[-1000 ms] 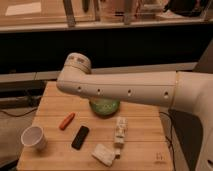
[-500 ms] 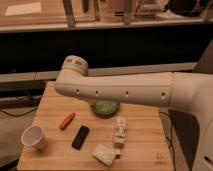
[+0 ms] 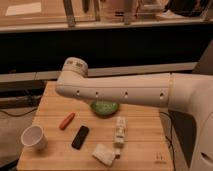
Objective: Pick up the ceramic cup
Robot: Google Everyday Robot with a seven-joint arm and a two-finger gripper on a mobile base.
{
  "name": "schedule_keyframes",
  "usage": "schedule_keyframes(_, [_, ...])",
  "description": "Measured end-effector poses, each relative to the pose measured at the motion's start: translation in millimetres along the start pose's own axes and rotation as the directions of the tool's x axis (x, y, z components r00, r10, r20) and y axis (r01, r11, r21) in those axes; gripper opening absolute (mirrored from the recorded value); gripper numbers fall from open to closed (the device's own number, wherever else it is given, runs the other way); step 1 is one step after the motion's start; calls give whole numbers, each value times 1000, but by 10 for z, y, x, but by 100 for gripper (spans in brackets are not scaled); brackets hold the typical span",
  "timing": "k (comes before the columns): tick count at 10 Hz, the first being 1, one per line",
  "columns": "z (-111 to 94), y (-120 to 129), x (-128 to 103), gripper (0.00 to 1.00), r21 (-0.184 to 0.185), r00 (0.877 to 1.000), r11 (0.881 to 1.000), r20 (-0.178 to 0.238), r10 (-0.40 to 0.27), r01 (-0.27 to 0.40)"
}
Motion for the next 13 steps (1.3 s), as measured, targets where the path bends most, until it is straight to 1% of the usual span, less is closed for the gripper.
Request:
schedule_keyframes(3, [43, -77, -22, 80, 23, 1000, 999, 9, -26, 26])
schedule_keyframes(6, [98, -177, -47, 80, 52, 998, 996, 21, -67, 66])
schedule_keyframes(7, [118, -230, -68, 80, 65, 996, 994, 26, -86, 84])
schedule_keyframes(9, [150, -291, -108, 80, 79, 993, 991, 31, -111, 108])
schedule_keyframes(13, [212, -366, -145, 80, 113, 987, 982, 43, -158, 152])
